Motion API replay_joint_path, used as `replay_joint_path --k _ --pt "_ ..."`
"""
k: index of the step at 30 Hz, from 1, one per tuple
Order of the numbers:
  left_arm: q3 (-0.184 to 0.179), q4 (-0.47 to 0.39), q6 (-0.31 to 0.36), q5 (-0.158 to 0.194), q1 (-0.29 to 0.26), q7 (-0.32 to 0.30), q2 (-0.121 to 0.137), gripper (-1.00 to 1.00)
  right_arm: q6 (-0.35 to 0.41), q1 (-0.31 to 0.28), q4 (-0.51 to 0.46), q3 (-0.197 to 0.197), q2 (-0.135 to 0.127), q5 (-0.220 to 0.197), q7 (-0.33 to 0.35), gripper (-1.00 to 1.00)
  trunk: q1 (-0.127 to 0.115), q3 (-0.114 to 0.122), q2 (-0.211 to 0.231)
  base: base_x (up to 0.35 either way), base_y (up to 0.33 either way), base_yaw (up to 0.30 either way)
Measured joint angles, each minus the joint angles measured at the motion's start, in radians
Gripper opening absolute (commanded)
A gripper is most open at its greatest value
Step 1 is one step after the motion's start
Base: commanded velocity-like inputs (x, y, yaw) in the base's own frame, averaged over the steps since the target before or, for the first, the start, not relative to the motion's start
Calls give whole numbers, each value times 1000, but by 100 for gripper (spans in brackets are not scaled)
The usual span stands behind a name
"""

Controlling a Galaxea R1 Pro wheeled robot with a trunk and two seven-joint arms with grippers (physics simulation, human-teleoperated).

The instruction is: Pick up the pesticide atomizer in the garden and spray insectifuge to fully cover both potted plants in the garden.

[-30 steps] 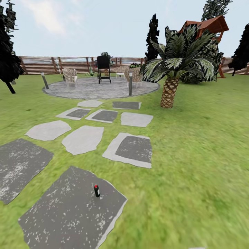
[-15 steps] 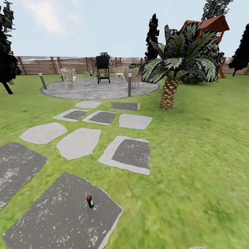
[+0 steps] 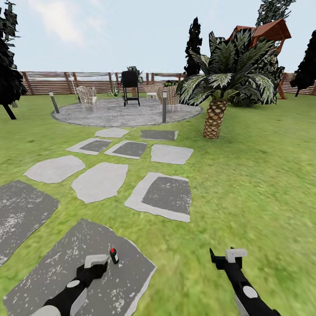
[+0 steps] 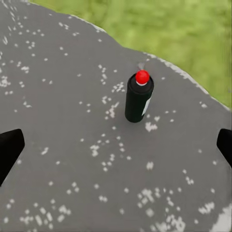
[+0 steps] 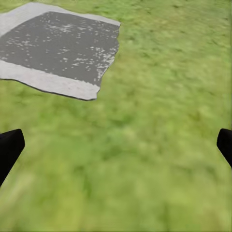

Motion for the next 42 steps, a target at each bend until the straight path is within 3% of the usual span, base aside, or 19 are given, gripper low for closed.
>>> replay_joint_path --k 8,15,30,42 --pt "-25 4 1 0 1 -1 -1 100 20 -7 -3 0 0 1 0 100 0 0 0 0 0 0" --pt "-42 -4 -5 2 5 -1 2 100 128 -10 -9 0 1 -1 0 100 0 0 0 26 0 0" --pt "-40 -3 -6 6 4 -1 3 100 134 -10 -5 2 -1 -1 3 100 0 0 0 257 -67 0" --pt "-35 4 -8 10 4 1 3 100 134 -10 -5 3 -1 -1 3 100 0 0 0 22 -1 7"
